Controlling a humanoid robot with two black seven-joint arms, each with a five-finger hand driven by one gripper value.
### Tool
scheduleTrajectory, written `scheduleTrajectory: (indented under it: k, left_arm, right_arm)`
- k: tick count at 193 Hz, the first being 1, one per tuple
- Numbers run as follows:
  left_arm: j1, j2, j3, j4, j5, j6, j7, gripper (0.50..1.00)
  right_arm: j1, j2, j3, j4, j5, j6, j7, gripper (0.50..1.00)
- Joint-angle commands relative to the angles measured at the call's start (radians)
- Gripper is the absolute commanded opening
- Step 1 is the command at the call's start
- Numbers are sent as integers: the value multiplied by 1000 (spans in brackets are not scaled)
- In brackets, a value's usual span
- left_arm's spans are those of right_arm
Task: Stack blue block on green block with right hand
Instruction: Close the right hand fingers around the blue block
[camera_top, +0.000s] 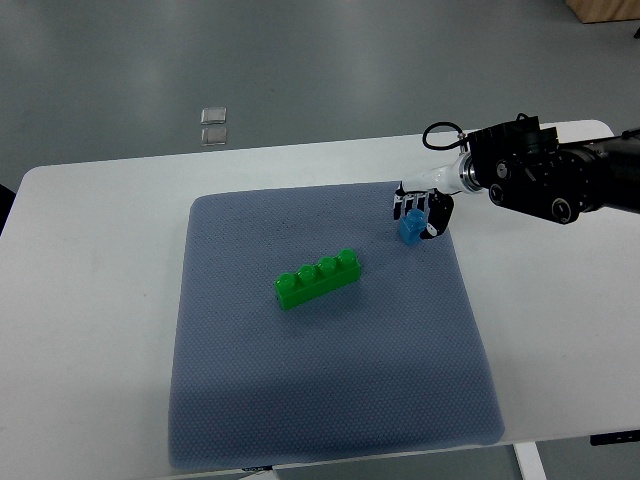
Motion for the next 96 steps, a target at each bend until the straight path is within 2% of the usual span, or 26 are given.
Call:
scheduleTrajectory:
  k: [1, 44, 76, 96]
  left_arm:
    - [0, 0, 0, 0, 0, 0, 0, 1000]
    - [0, 0, 0, 0, 0, 0, 0, 1000]
    - [0, 0, 0, 0, 0, 0, 0, 1000]
    - [0, 0, 0, 0, 0, 0, 0, 1000]
  right_arm:
    - [-6, 1, 0, -1, -9, -5, 0, 688]
    - [-10, 4, 0, -1, -11, -15, 2, 646]
    - [-13, 10, 0, -3, -12, -21, 2, 554]
    - [-13, 8, -2, -3, -12, -21, 2, 549]
